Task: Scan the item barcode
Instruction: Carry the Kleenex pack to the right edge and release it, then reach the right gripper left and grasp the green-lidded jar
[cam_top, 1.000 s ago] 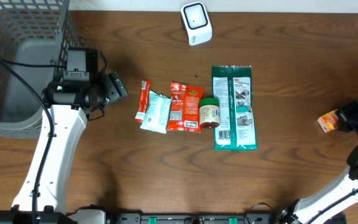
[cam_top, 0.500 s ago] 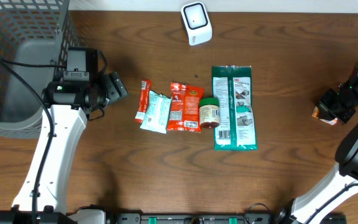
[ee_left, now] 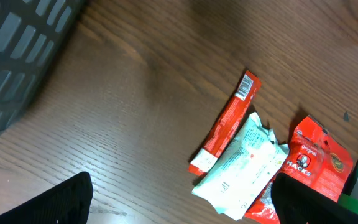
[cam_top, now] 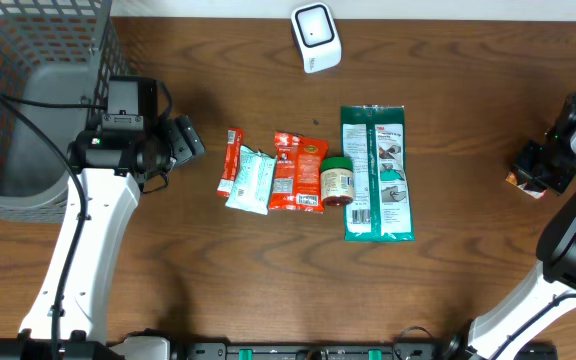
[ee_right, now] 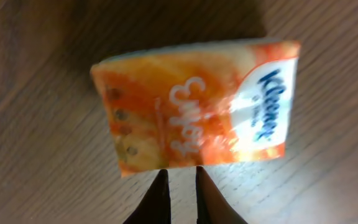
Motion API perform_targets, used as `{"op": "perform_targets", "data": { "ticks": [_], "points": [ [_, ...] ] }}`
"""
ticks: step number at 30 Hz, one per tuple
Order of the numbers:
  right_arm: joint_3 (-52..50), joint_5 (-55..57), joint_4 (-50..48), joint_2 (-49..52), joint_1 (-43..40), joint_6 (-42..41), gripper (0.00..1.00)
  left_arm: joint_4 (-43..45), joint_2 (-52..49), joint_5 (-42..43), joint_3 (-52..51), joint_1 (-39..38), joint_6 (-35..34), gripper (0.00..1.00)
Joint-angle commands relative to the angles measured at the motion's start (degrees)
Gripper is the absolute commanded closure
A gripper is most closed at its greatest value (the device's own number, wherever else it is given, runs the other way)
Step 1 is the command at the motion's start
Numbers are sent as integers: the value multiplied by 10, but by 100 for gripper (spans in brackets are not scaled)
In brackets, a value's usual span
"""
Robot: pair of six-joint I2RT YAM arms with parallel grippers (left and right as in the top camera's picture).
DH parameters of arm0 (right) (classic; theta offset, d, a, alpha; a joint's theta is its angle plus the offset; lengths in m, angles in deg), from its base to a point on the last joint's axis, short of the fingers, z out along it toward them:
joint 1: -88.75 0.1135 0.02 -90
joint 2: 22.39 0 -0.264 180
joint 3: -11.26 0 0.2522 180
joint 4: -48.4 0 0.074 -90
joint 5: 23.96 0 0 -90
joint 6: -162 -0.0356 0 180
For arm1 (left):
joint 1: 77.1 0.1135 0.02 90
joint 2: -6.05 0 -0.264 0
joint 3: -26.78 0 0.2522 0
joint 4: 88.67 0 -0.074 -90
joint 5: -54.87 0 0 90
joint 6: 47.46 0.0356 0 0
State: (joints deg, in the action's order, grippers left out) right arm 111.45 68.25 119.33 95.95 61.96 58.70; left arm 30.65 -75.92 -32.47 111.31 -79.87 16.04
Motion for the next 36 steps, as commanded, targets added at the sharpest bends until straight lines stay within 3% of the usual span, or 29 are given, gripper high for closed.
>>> {"op": "perform_targets", "data": {
  "ticks": [1,6,12,15,17,21,24,29,36],
  "points": [
    [24,-24,18,-20,13,23,83,-2,-2,-7,6,2,10,8],
    [73,-120,65,-50,64,68,70,-2,-2,-7,6,2,10,8],
    [78,-240,99,-82,147,88,45,-2,-2,-7,6,2,10,8],
    [76,-293,106,-81,204,102,25,-2,-2,-7,6,2,10,8],
    [75,-320,87,-81,239,100,1,-2,-2,-7,6,2,10,8],
    [75,-338,30,-81,317,2,1,-2,-2,-7,6,2,10,8],
    [75,-325,-5,-81,369,-11,1,-2,-2,-7,6,2,10,8],
    [75,-134,-9,-81,457,-113,1,-2,-2,-7,6,2,10,8],
    [75,-101,-8,-76,508,-130,1,-2,-2,-7,6,2,10,8]
  ]
}}
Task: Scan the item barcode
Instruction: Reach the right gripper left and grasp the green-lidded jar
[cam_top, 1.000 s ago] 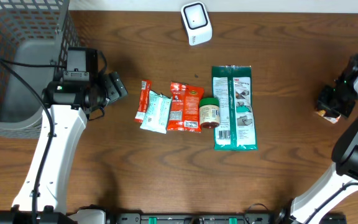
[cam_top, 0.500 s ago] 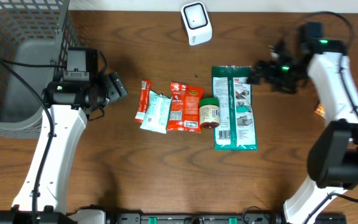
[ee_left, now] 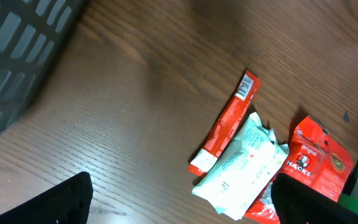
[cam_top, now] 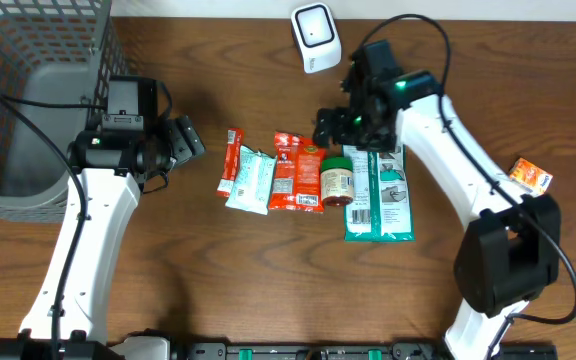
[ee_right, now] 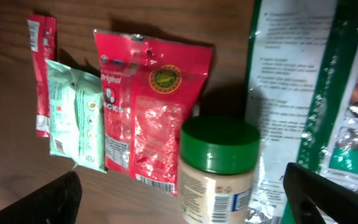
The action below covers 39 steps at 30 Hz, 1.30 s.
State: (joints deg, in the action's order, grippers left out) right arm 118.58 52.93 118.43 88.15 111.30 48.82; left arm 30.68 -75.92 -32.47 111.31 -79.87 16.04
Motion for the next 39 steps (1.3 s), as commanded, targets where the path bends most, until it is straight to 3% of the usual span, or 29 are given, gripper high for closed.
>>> {"op": "perform_targets", "data": {
  "ticks": [1,13,19,22,39],
  "points": [
    [4,60,1,5,17,-37,1,-2,-2,-7,6,2,10,8],
    [4,66,20,73,23,-42,1,-2,-2,-7,6,2,10,8],
    [3,66,23,86,23,-42,13,-2,-2,-7,6,2,10,8],
    [-5,69,22,86,26,-42,13,-2,-2,-7,6,2,10,8],
    [-89,73,-87,87,39,-40,16,-2,-2,-7,6,2,10,8]
  ]
}}
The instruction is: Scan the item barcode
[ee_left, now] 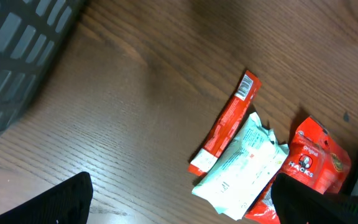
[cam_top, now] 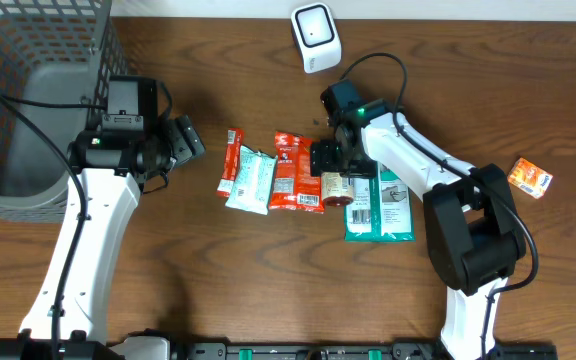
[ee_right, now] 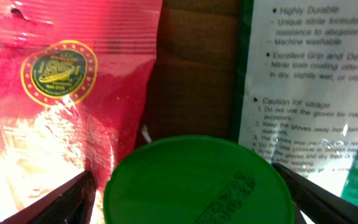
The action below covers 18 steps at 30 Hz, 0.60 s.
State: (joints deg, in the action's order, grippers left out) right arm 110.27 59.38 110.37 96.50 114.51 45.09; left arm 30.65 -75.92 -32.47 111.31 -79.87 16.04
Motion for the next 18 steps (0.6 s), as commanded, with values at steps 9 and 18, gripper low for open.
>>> {"op": "perform_targets", "data": {
  "ticks": [9,18],
  "points": [
    [-6,8,-6,3,7,-2,27,-2,-2,-7,6,2,10,8],
    [-6,38,-2,3,5,0,42,-2,-2,-7,6,2,10,8]
  ]
}}
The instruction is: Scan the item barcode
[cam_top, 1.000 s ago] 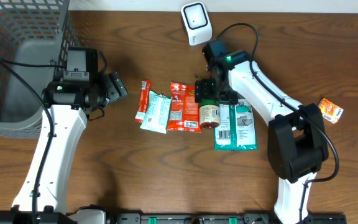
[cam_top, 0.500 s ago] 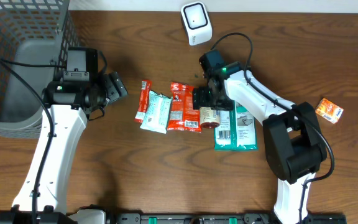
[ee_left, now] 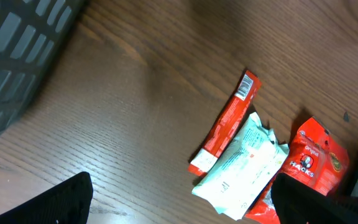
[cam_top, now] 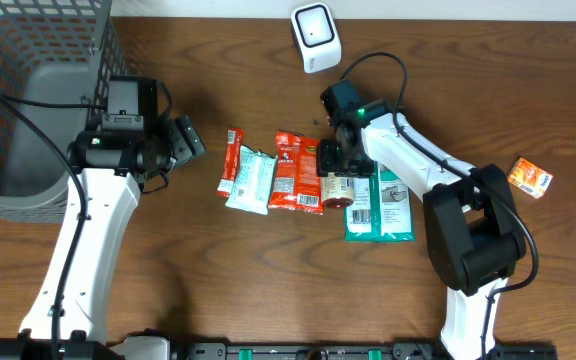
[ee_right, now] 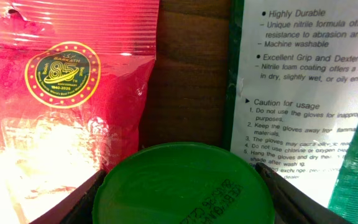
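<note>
A small jar with a green lid (cam_top: 337, 186) lies among the packets in the middle of the table. My right gripper (cam_top: 330, 160) is down on it; in the right wrist view the lid (ee_right: 182, 186) fills the space between the fingers, and the gripper (ee_right: 180, 174) is shut on the jar with both fingers against the lid's sides. The white scanner (cam_top: 315, 37) stands at the back edge. My left gripper (cam_top: 183, 140) hangs open left of the packets with nothing in it (ee_left: 182, 202).
Beside the jar lie a red Hacks bag (cam_top: 296, 172), a pale green packet (cam_top: 252, 181), a red stick pack (cam_top: 231, 162) and a green glove pack (cam_top: 378, 175). An orange tissue pack (cam_top: 529, 177) is far right. A wire basket (cam_top: 28, 90) stands at the left.
My right gripper's fingers have come in from a little apart onto the sides of the jar's green lid. The left arm and the packets are where they were.
My right gripper was shut at the far right, over the orange tissue pack on the table. Then it was open above the packets in the middle, the tissue pack left behind. Then it stood low around the jar's lid, and now it grips the lid.
</note>
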Motion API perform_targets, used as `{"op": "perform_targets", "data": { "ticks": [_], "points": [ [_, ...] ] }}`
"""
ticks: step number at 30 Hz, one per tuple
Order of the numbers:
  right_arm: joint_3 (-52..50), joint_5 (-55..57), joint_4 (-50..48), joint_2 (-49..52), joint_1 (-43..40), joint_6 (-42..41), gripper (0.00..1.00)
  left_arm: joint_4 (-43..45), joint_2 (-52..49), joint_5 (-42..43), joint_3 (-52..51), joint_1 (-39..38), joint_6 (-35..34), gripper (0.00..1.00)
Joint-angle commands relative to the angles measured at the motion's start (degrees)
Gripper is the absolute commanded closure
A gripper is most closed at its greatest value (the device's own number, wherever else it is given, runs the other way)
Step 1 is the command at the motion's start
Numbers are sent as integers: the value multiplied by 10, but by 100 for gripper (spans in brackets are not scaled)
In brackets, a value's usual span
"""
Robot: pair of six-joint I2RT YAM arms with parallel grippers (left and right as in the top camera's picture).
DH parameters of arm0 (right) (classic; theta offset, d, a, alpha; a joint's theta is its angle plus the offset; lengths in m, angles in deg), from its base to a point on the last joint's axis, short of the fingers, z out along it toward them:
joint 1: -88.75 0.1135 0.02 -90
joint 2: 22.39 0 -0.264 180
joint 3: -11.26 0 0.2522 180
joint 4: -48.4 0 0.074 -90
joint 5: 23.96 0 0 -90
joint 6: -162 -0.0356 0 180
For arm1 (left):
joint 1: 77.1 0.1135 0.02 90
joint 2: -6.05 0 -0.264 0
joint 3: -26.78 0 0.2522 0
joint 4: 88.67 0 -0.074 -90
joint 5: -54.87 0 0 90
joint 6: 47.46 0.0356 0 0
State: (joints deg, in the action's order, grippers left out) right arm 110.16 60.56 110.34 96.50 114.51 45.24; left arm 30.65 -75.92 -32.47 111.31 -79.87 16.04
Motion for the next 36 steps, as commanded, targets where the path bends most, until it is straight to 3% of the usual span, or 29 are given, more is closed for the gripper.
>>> {"op": "perform_targets", "data": {
  "ticks": [1,11,24,27,36],
  "points": [
    [-5,26,-3,3,6,-2,41,-2,-2,-7,6,2,10,8],
    [2,18,7,-30,5,11,44,-2,-2,-7,6,2,10,8],
    [2,50,24,-106,6,16,56,-2,-2,-7,6,2,10,8],
    [2,80,17,-108,9,11,62,-2,-2,-7,6,2,10,8],
    [2,250,19,-175,75,-38,60,-2,-2,-7,6,2,10,8]
  ]
}}
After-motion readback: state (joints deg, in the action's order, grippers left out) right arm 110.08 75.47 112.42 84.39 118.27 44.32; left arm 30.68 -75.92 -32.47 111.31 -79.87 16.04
